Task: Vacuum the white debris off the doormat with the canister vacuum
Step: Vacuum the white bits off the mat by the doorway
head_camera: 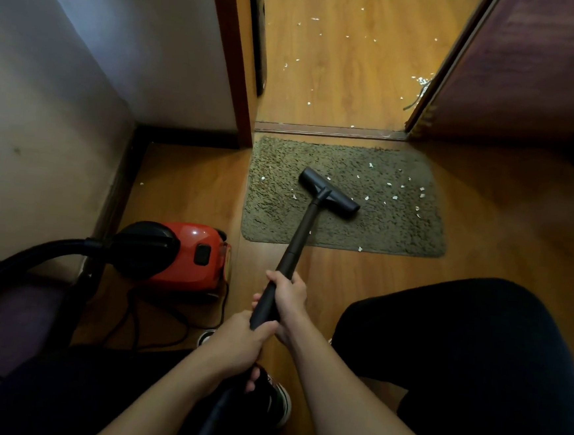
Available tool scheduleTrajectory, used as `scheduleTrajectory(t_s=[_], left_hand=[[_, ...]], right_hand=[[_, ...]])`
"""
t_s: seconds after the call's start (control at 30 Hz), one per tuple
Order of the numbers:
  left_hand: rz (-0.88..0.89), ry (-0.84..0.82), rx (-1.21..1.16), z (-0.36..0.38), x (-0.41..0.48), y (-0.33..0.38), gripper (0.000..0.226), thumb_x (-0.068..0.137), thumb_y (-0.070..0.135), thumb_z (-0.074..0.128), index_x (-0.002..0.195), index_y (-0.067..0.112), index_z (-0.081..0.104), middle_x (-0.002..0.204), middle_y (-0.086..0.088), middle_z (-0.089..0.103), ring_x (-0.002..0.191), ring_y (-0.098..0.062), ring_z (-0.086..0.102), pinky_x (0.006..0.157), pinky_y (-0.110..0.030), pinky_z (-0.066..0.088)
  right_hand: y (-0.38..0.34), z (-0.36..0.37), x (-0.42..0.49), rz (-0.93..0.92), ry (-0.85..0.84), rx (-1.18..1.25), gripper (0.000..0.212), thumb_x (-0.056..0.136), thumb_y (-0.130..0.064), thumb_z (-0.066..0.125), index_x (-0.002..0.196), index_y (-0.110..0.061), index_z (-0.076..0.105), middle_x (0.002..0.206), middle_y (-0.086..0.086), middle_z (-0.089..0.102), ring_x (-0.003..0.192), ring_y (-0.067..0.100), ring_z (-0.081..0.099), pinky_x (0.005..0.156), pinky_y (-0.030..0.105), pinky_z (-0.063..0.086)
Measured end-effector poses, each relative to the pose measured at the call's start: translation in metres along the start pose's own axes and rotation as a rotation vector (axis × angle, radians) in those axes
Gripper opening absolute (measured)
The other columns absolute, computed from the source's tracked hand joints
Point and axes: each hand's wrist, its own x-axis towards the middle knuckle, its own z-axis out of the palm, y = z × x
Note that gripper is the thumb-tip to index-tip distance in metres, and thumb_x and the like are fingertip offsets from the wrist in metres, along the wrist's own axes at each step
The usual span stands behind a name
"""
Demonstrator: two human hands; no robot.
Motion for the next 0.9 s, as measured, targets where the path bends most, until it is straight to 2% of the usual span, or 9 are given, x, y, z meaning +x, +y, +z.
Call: scheduleTrajectory(t_s=[0.13,0.27,0.37,0.53,0.67,0.9], left_hand=[[-0.03,0.039,-0.042,-0.013,-0.016,-0.017,0.019,0.103,0.032,0.05,0.109,0.014,0.053,0.068,-0.007,0.053,0.039,-0.012,0.051,0.039,-0.025,0.047],[-0.063,0.053,-0.099,-0.023,-0.031,-0.032,0.018,0.103,0.033,0.05,0.111,0.017,0.054,0.073,-0.007,0.053,0.041,-0.011,0.051,0.04,-0.025,0.046],[-0.059,0.038,-0.127,-0.026,-0.037,-0.039,0.017,0.104,0.032,0.049,0.111,0.018,0.054,0.073,-0.008,0.052,0.041,-0.011,0.05,0.039,-0.024,0.045],[-0.043,0.045,-0.151,-0.024,-0.027,-0.042,0.019,0.103,0.032,0.05,0.11,0.015,0.055,0.072,-0.008,0.052,0.04,-0.012,0.05,0.039,-0.024,0.045],[-0.027,0.06,-0.153,-0.022,-0.008,-0.031,0.016,0.102,0.034,0.052,0.11,0.021,0.056,0.074,-0.009,0.054,0.041,-0.013,0.052,0.041,-0.025,0.046],[-0.04,0.065,-0.167,-0.026,-0.002,-0.022,0.019,0.102,0.036,0.052,0.112,0.02,0.055,0.079,-0.01,0.055,0.041,-0.01,0.052,0.041,-0.025,0.047]], right_hand=[[0.016,0.016,-0.015,0.019,-0.066,-0.043,0.023,0.098,-0.006,0.06,0.118,-0.002,0.05,0.073,0.015,0.052,0.04,0.021,0.058,0.039,0.029,0.051],[0.028,0.028,-0.028,0.054,-0.122,-0.071,0.024,0.098,-0.007,0.06,0.12,-0.005,0.049,0.069,0.013,0.055,0.042,0.021,0.059,0.04,0.029,0.052],[0.037,0.032,-0.031,0.058,-0.123,-0.091,0.029,0.098,-0.009,0.06,0.125,-0.006,0.049,0.071,0.014,0.056,0.042,0.021,0.061,0.04,0.029,0.052],[0.035,0.03,-0.025,0.056,-0.119,-0.096,0.023,0.099,-0.011,0.06,0.12,-0.006,0.051,0.067,0.012,0.057,0.043,0.021,0.061,0.041,0.03,0.052],[0.021,0.029,-0.01,0.027,-0.111,-0.089,0.02,0.099,-0.008,0.06,0.116,-0.004,0.051,0.071,0.014,0.055,0.041,0.021,0.06,0.041,0.03,0.052],[0.01,0.033,-0.006,0.022,-0.114,-0.107,0.027,0.099,-0.008,0.059,0.124,-0.003,0.05,0.072,0.015,0.056,0.039,0.019,0.06,0.04,0.027,0.051]])
